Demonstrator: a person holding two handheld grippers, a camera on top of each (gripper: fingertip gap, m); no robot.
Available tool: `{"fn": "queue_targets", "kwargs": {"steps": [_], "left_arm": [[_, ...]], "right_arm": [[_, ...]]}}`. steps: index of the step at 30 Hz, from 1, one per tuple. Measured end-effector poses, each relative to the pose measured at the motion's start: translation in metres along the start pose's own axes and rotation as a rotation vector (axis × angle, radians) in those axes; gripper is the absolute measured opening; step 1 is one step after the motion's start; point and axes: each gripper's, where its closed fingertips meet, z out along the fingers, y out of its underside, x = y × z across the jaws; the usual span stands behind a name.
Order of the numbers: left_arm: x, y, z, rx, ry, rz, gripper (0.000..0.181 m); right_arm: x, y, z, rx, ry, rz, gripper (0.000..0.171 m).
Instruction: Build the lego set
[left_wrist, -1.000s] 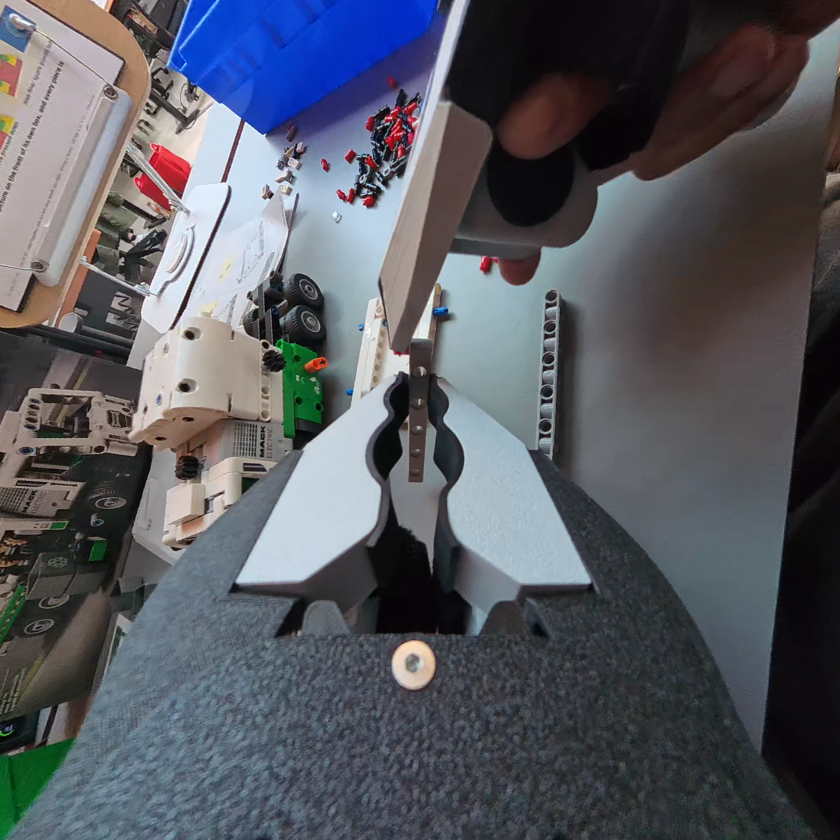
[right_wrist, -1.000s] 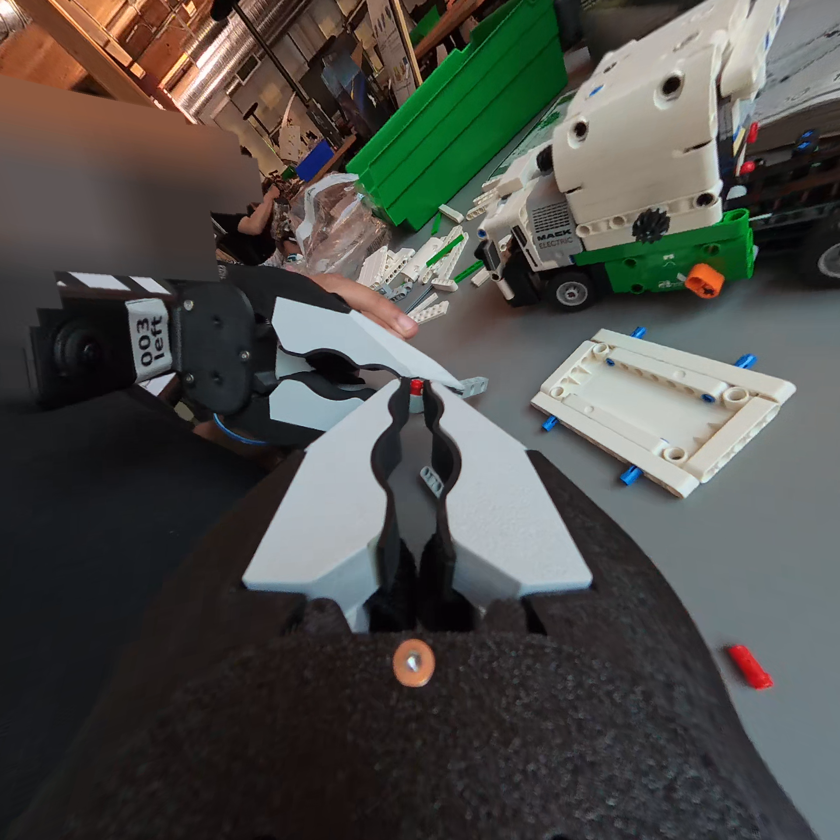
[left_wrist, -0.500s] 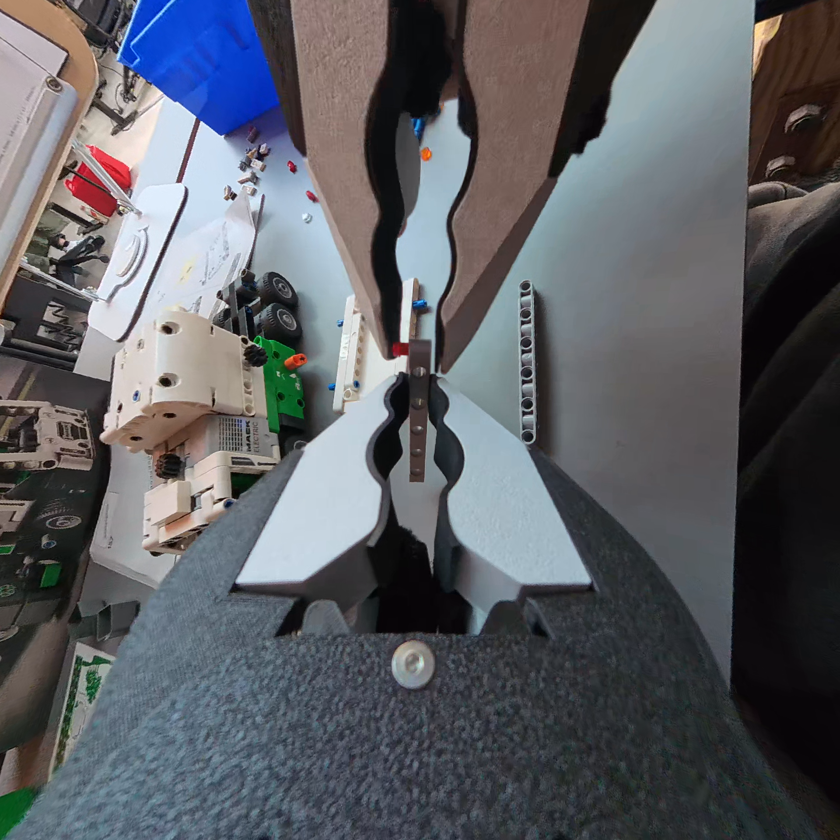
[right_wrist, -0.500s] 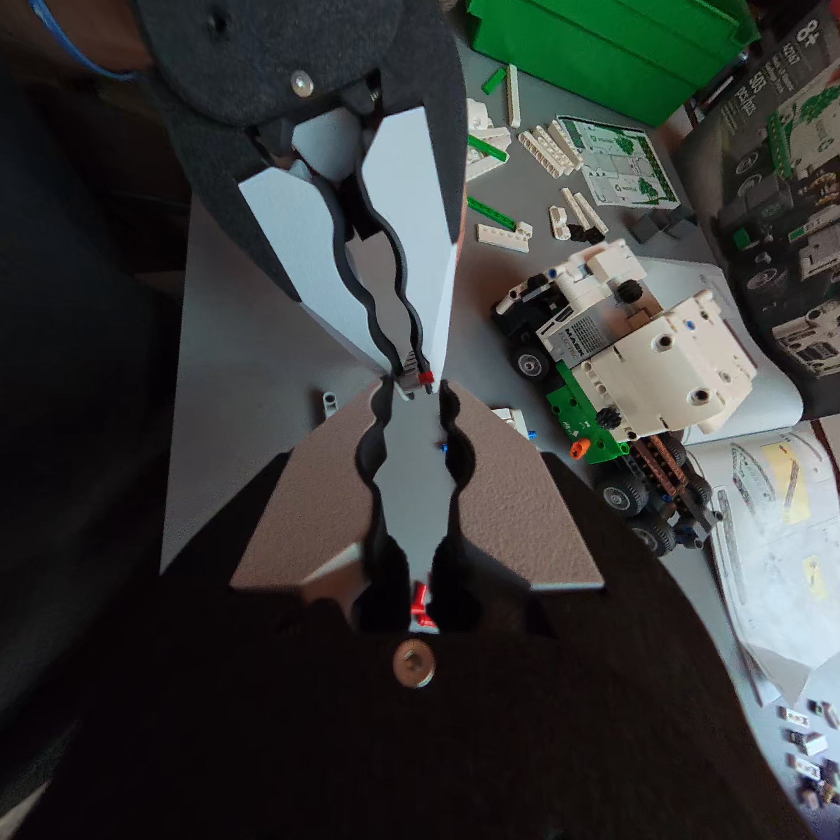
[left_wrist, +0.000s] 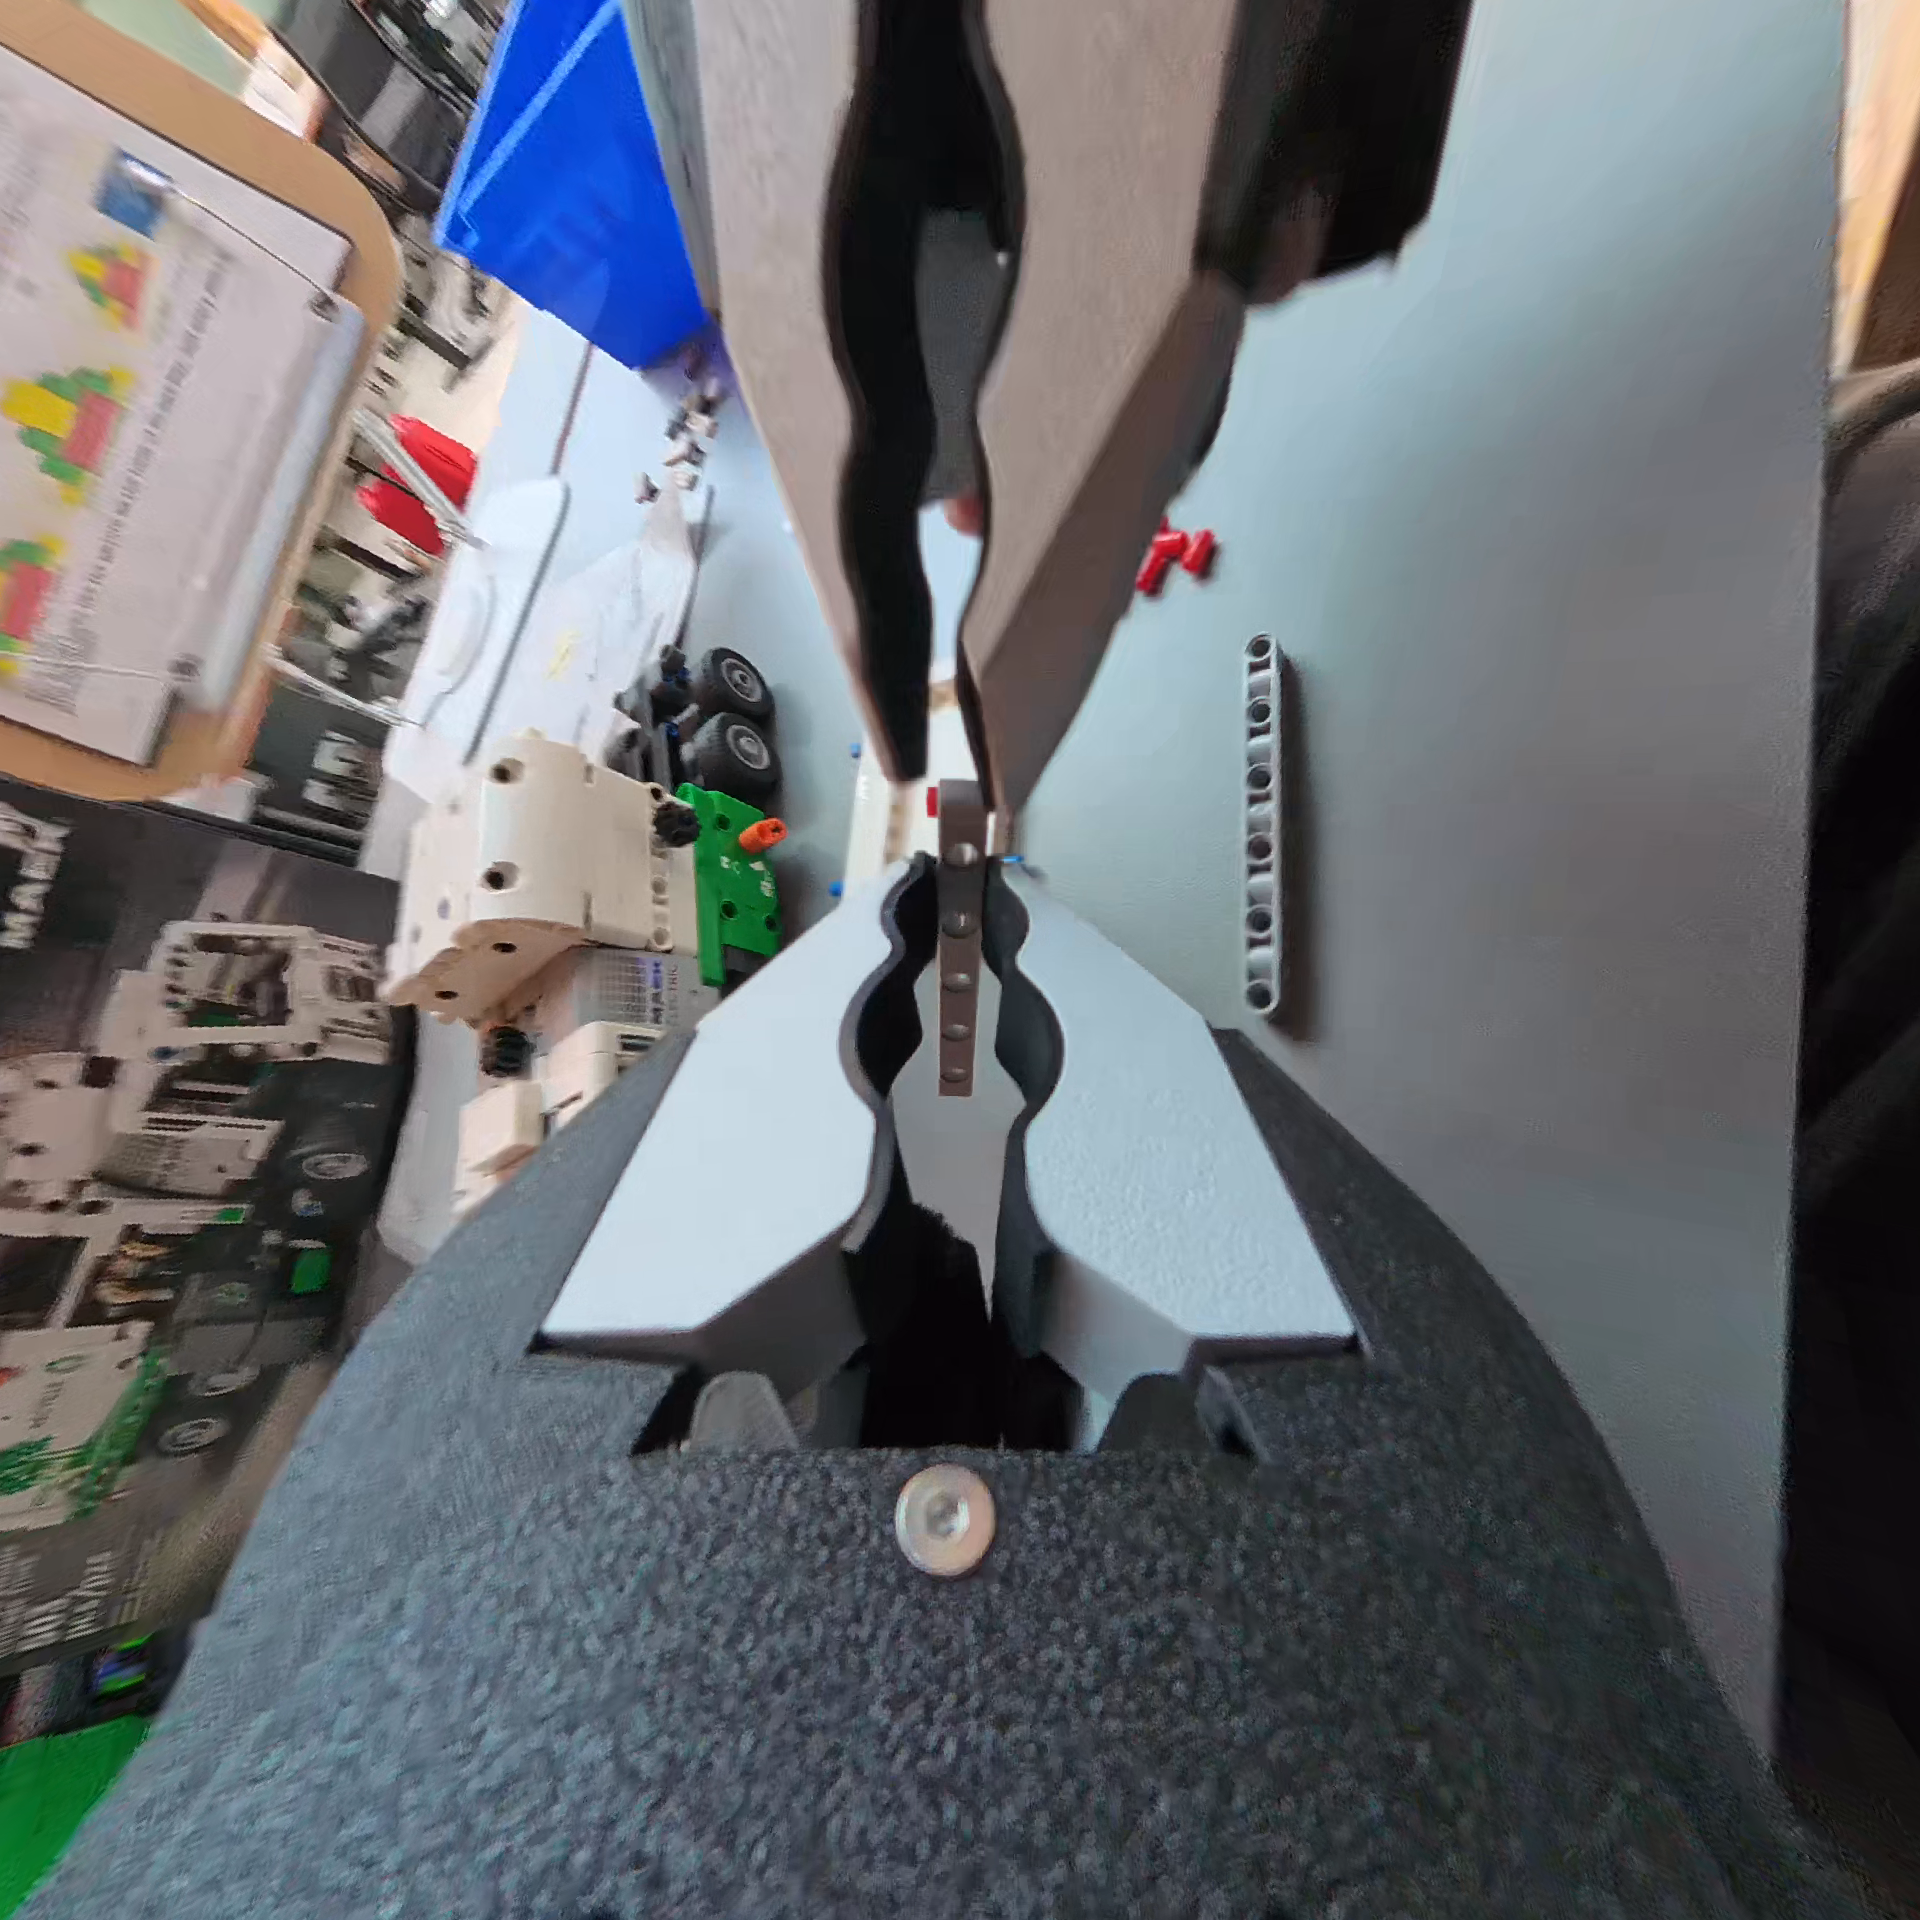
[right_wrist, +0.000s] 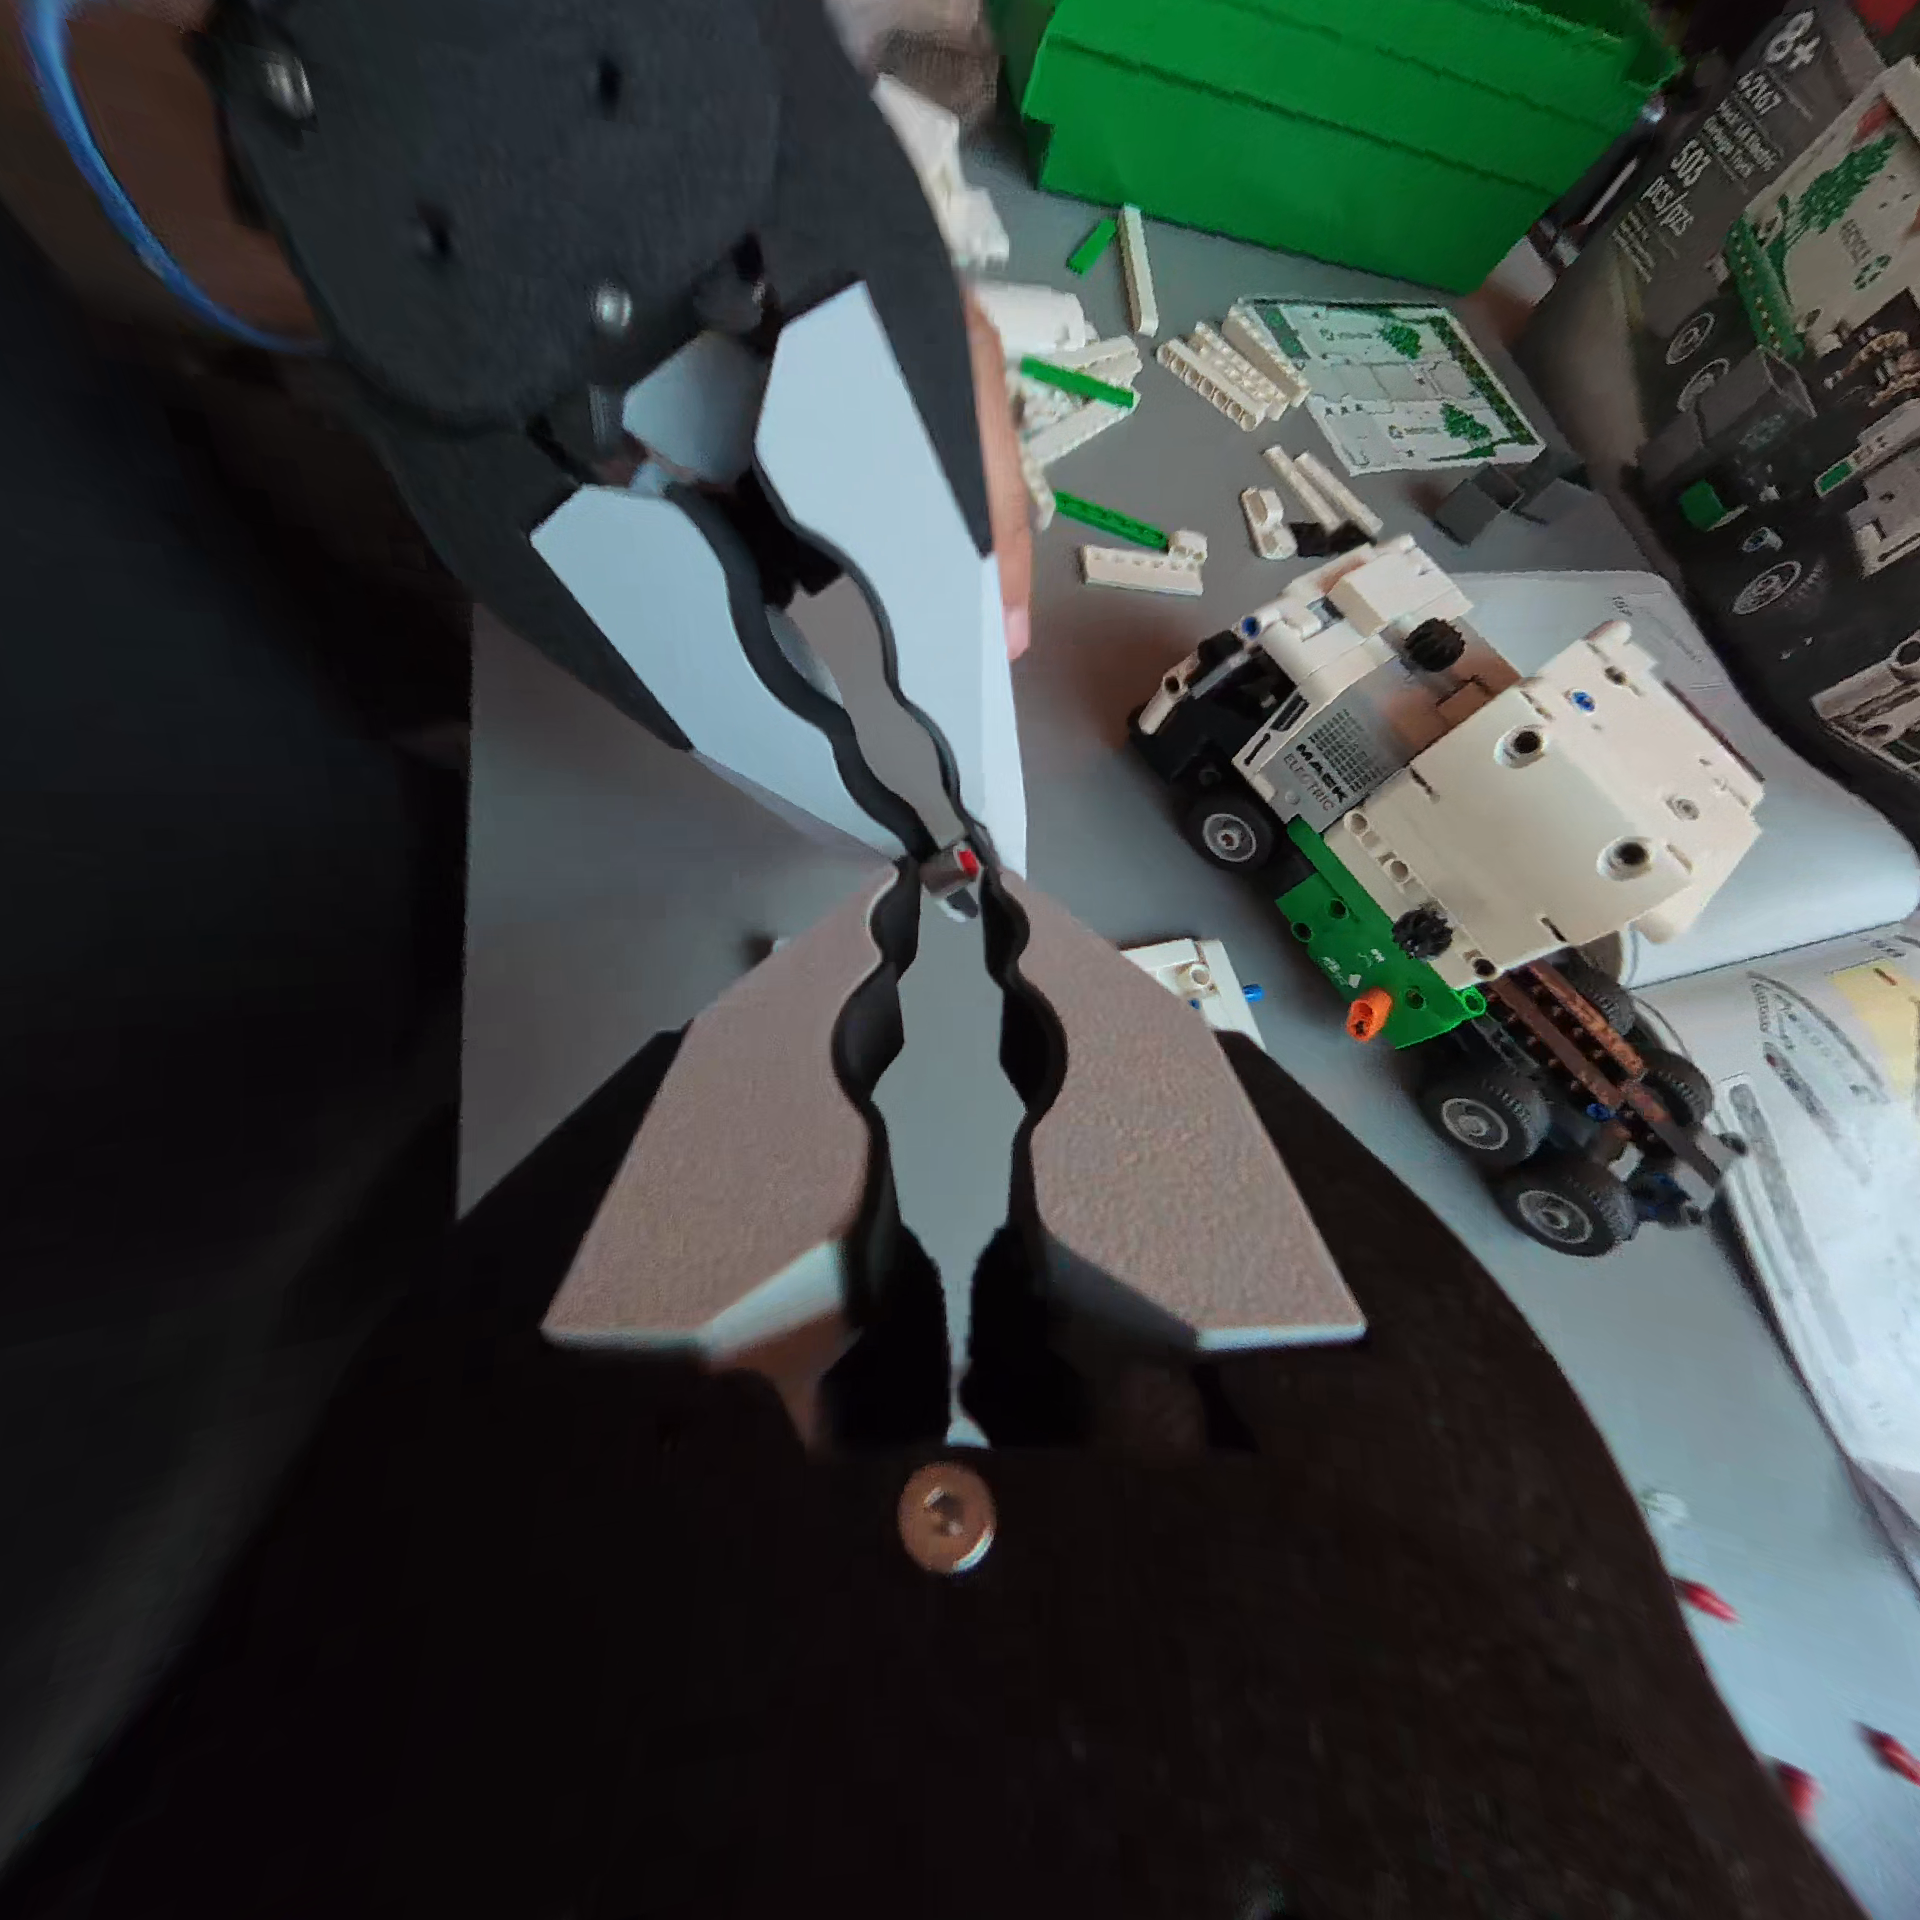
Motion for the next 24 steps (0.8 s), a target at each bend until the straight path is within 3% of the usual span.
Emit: {"fn": "queue_targets", "kwargs": {"steps": [1, 5, 7, 10, 13, 15, 16, 18, 22, 24], "left_arm": [[-0.004, 0.000, -0.003, 0.019, -0.045, 0.043, 0.006], [-0.013, -0.017, -0.017, 0.196, -0.192, 0.187, 0.006], [-0.010, -0.036, -0.024, 0.354, -0.168, 0.182, 0.006], [-0.009, -0.061, -0.039, 0.559, -0.070, 0.056, 0.006], [-0.014, -0.075, -0.056, 0.701, 0.051, -0.118, 0.006], [-0.015, -0.082, -0.065, 0.765, 0.109, -0.196, 0.006], [-0.016, -0.084, -0.067, 0.781, 0.130, -0.228, 0.005], [-0.020, -0.080, -0.067, 0.766, 0.152, -0.318, 0.006], [-0.034, -0.048, -0.050, 0.590, 0.154, -0.601, 0.009], [-0.030, -0.045, -0.048, 0.592, 0.212, -0.713, 0.016]], "right_arm": [[0.003, -0.007, -0.007, 0.063, -0.017, 0.086, 0.018], [0.021, -0.014, -0.032, 0.284, -0.244, 0.565, 0.031], [0.024, -0.021, -0.039, 0.429, -0.348, 0.622, 0.046], [0.010, -0.016, -0.027, 0.391, -0.309, 0.363, 0.052], [-0.009, -0.024, -0.021, 0.347, -0.348, 0.168, 0.048], [-0.017, -0.029, -0.013, 0.329, -0.351, 0.079, 0.038], [-0.017, -0.030, -0.011, 0.327, -0.334, 0.042, 0.022], [-0.011, -0.030, -0.008, 0.323, -0.257, -0.020, 0.009], [0.023, -0.013, -0.002, 0.134, 0.068, -0.177, 0.008], [0.037, -0.009, -0.004, 0.030, 0.256, -0.336, 0.007]]}}
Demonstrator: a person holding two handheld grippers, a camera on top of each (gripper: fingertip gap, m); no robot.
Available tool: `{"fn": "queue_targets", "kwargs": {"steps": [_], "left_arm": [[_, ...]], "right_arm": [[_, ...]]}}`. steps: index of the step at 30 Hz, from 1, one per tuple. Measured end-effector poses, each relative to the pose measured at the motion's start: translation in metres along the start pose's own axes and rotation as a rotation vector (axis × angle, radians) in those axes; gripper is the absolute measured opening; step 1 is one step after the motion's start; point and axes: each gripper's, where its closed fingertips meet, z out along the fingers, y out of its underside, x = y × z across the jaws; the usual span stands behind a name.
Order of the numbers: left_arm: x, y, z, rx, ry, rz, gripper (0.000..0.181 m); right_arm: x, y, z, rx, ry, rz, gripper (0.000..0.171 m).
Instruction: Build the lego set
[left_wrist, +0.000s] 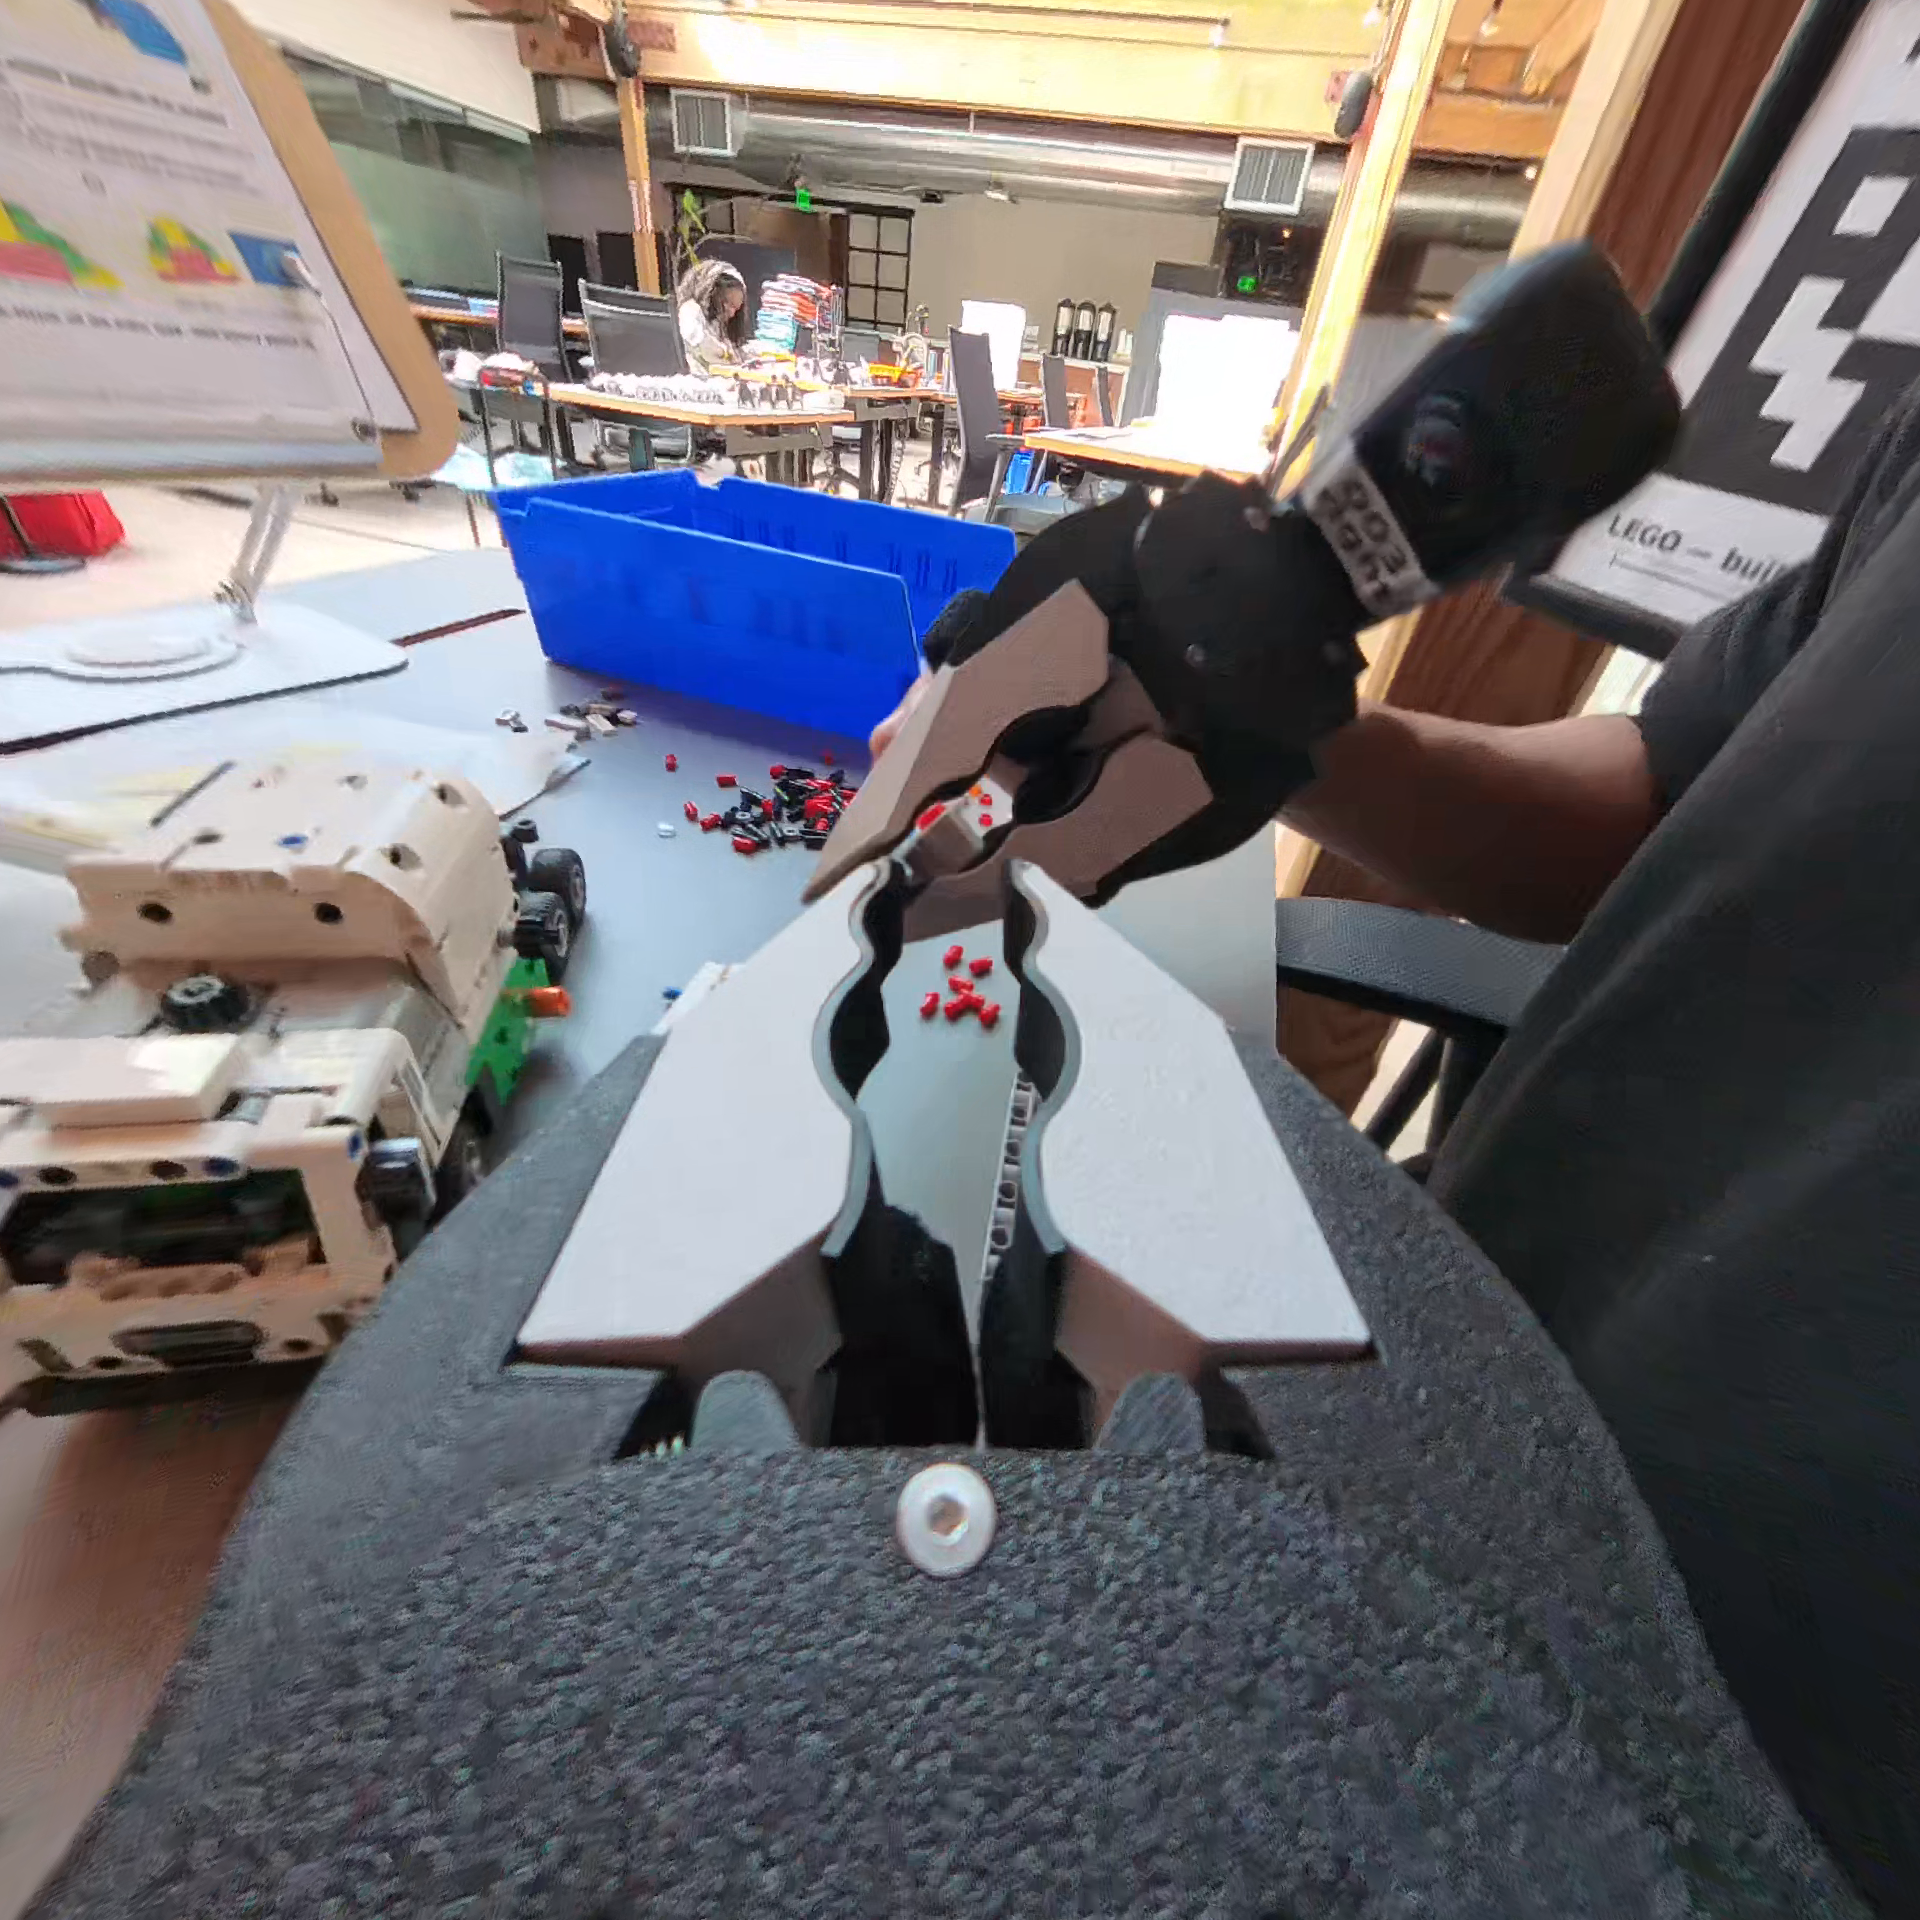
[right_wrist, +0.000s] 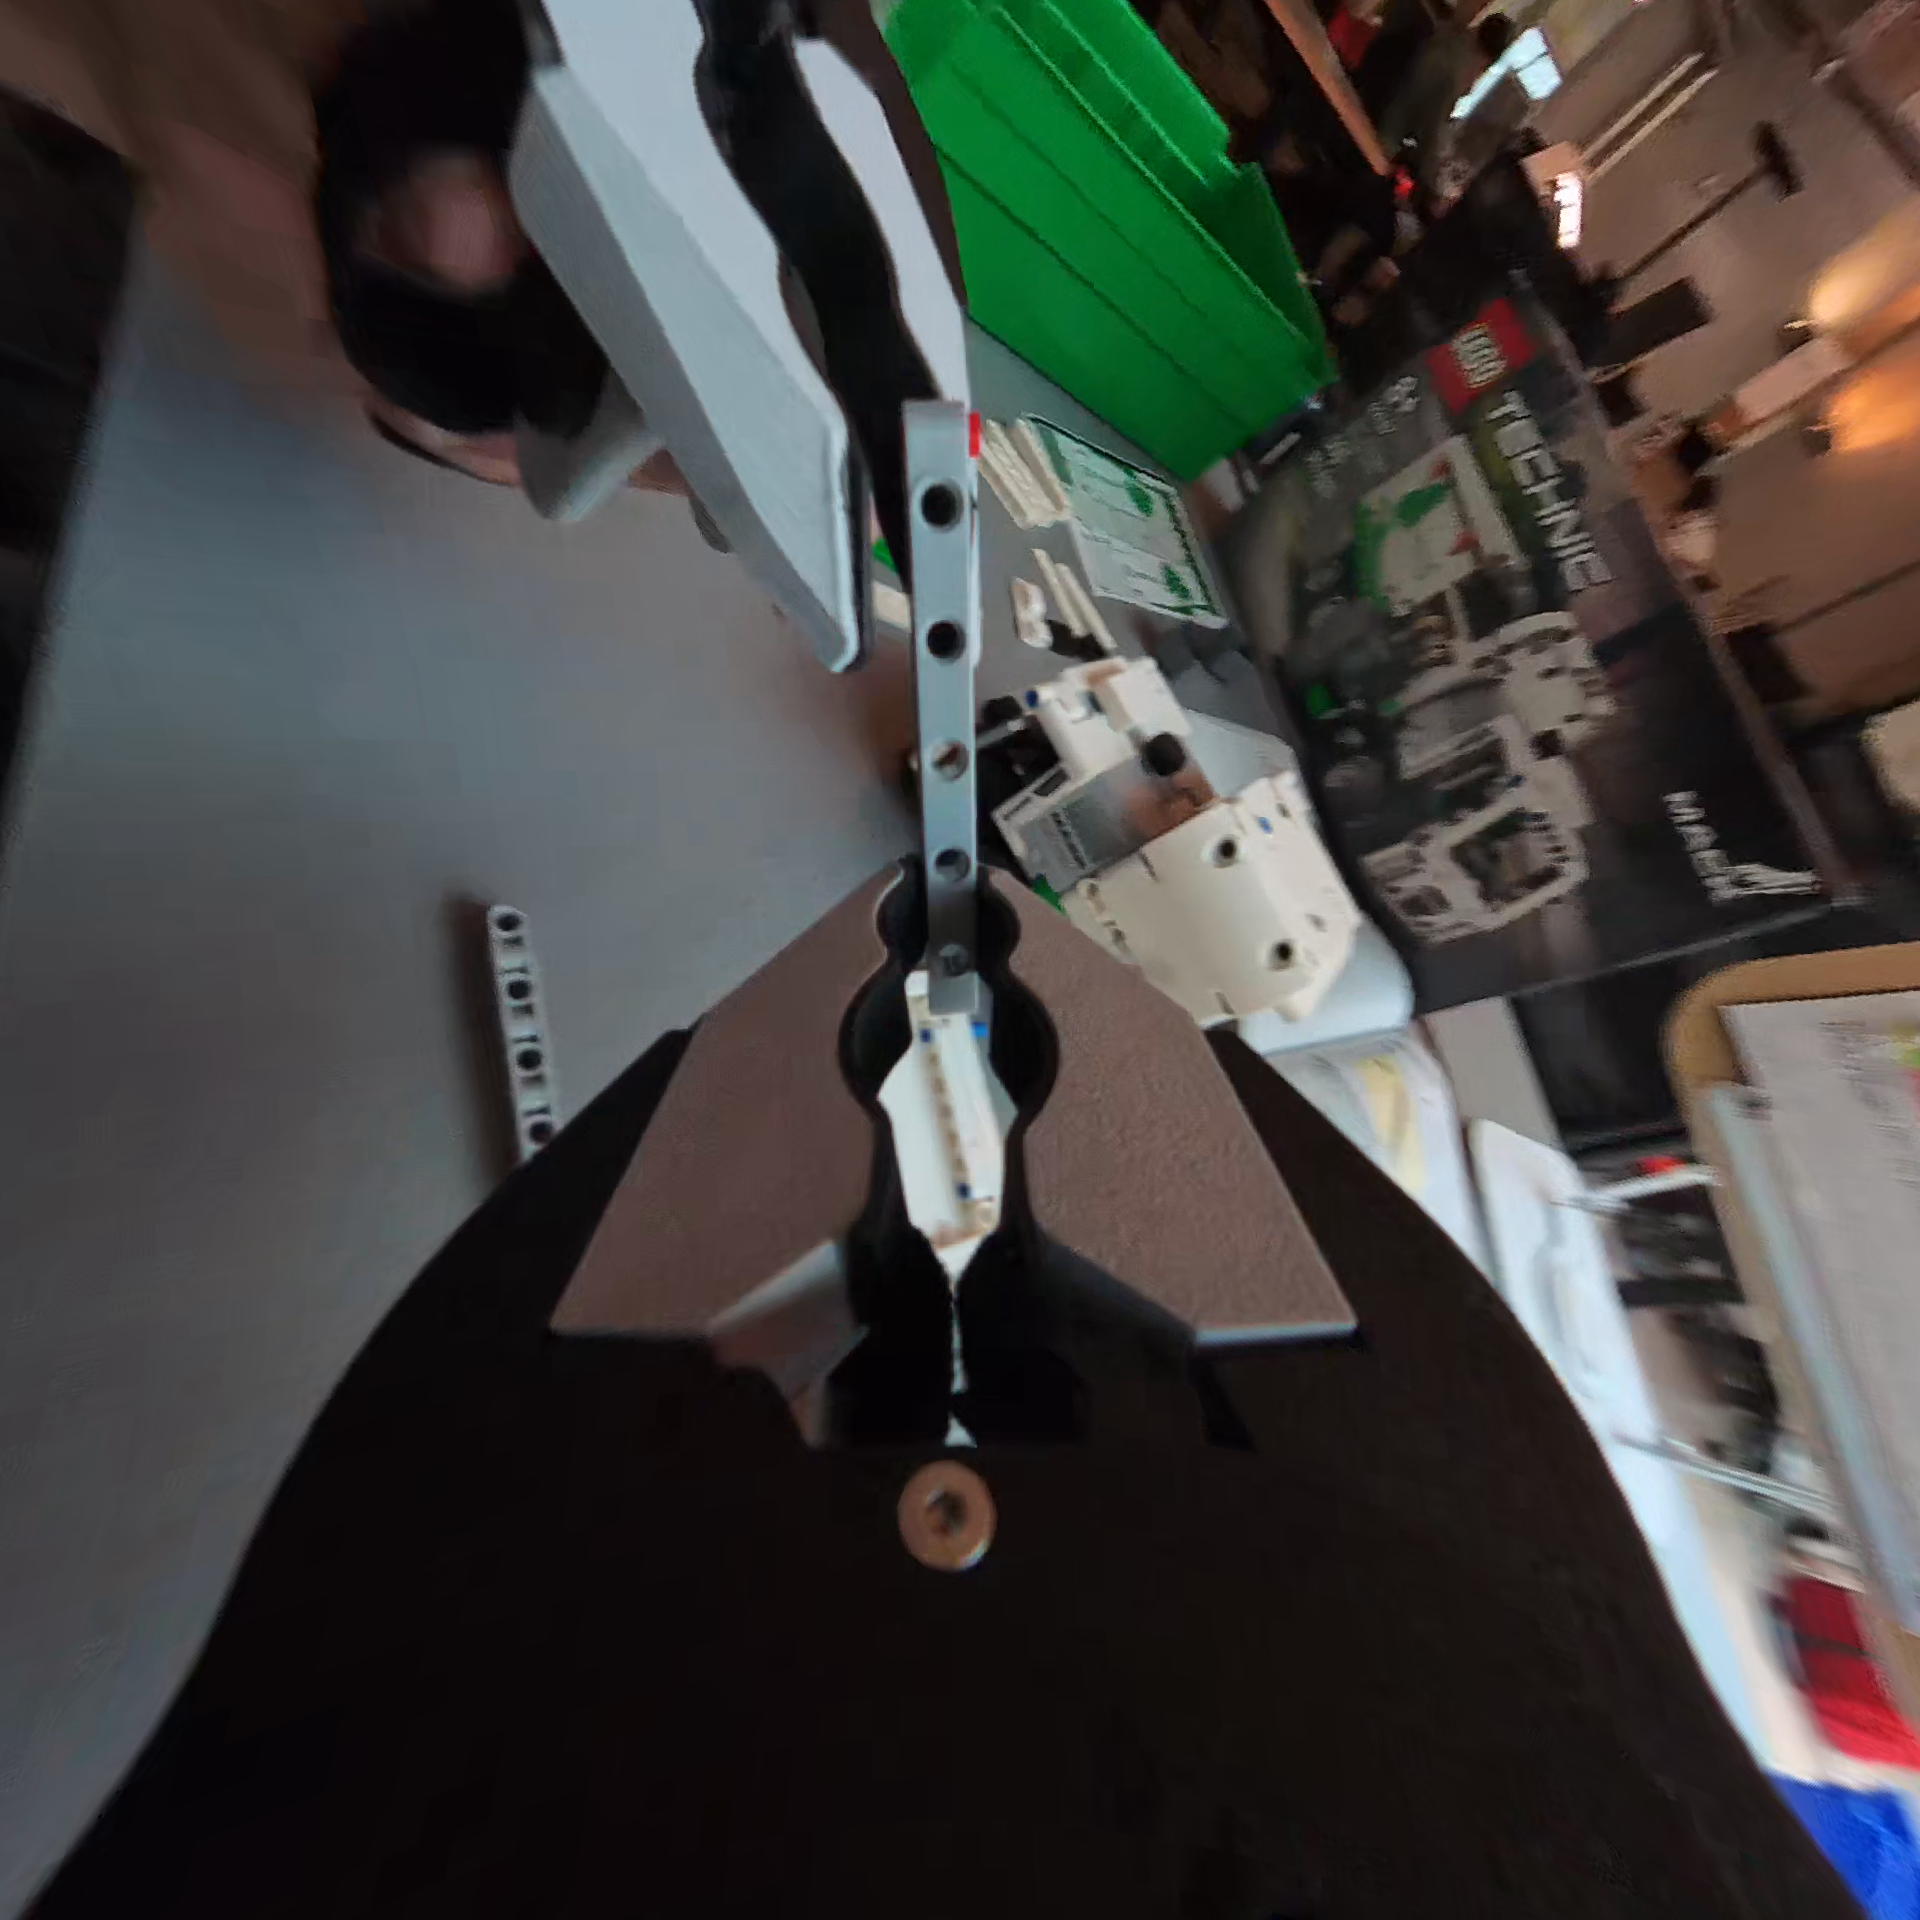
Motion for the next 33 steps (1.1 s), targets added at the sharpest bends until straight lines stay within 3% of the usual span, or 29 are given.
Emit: {"fn": "queue_targets", "kwargs": {"steps": [5, 7, 9, 14, 19, 25, 28, 33], "left_arm": [[-0.005, 0.010, 0.012, -0.024, -0.029, -0.114, 0.021], [-0.010, 0.006, 0.015, -0.005, -0.052, -0.138, 0.008], [-0.014, 0.007, 0.017, -0.011, -0.066, -0.139, 0.006], [-0.008, 0.012, 0.022, -0.083, -0.049, 0.006, 0.007], [-0.008, 0.001, 0.020, -0.053, 0.002, 0.075, 0.006], [-0.012, -0.004, 0.029, -0.062, 0.062, 0.070, 0.007], [-0.013, -0.003, 0.038, -0.084, 0.103, 0.075, 0.007], [-0.014, -0.004, 0.052, -0.102, 0.162, 0.114, 0.007]], "right_arm": [[0.020, 0.006, -0.004, -0.144, 0.263, -0.279, 0.006], [0.018, 0.006, -0.005, -0.142, 0.277, -0.310, 0.006], [0.020, 0.009, -0.008, -0.147, 0.300, -0.308, 0.006], [0.009, 0.016, -0.010, -0.106, 0.231, -0.165, 0.010], [0.017, 0.017, -0.027, 0.037, 0.143, 0.166, 0.023], [0.016, 0.008, -0.042, 0.258, -0.053, 0.545, 0.026], [0.016, 0.010, -0.044, 0.284, -0.090, 0.561, 0.024], [0.017, 0.033, -0.038, 0.153, -0.105, 0.462, 0.020]]}}
